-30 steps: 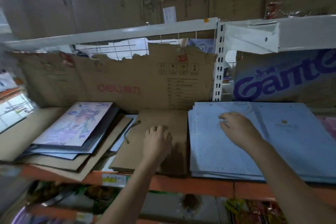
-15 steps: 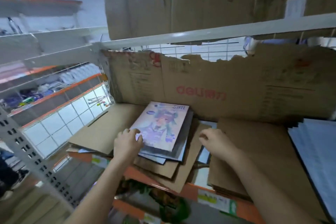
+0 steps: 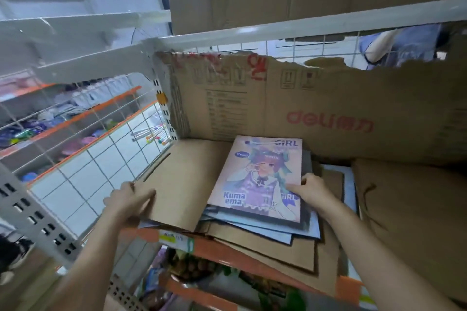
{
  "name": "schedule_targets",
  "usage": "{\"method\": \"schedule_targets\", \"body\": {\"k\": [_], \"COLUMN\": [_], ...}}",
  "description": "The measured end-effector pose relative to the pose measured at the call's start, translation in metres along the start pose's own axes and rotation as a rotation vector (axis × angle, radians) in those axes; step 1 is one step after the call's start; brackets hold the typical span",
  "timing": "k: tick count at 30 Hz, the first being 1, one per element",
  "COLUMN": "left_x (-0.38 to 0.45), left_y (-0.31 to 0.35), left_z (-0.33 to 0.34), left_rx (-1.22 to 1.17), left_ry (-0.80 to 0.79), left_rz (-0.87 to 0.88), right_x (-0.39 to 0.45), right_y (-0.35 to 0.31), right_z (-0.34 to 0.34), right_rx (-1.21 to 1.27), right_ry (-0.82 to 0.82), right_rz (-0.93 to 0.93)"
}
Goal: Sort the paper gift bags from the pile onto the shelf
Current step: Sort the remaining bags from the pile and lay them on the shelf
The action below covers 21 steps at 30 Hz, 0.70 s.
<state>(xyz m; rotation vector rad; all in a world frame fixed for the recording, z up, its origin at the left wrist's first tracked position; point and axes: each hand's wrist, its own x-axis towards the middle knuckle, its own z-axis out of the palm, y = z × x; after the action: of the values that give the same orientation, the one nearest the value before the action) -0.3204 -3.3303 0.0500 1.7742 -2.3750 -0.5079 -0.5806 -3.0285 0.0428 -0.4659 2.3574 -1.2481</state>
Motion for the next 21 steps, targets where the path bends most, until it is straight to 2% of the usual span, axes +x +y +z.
{"method": "schedule_targets", "body": {"k": [4,7,10,13,15,21], "left_x": [0.008,0.01,0.008,-0.001,-0.015,-0.061], "left_y": [-0.007,-0.009,-0.012,-0.014,-0.012,-0.01], "left_z": [-0.009,-0.022,-0.036,-0.038,-0.037,-0.028], "left_rx": [0.047,-0.182,-0.343,-0.716,-0.938,-1.3], "left_ry": [0.011,-0.025,-0.199,-0.375,-0.427,-0.485], "left_rz": [0.028,0.032,0.081,0.126,0.153,0.199], "right_x": [0.002,0.004,-0.002,-0.01,-0.017,-0.041], "right_y": [0.004,0.009,0.013,0.015,0.014,0.021], "right_z": [-0.001,-0.006,-0.014,-0.018,-0.02,-0.05], "right_rx": [0.101,0.154,0.224,0.329,0.375,0.451], "right_ry": [0.057,0.08,0.101,0.101,0.124,0.227], "right_rz": [0.045,0.061,0.072,0.053,0.022,-0.039]}}
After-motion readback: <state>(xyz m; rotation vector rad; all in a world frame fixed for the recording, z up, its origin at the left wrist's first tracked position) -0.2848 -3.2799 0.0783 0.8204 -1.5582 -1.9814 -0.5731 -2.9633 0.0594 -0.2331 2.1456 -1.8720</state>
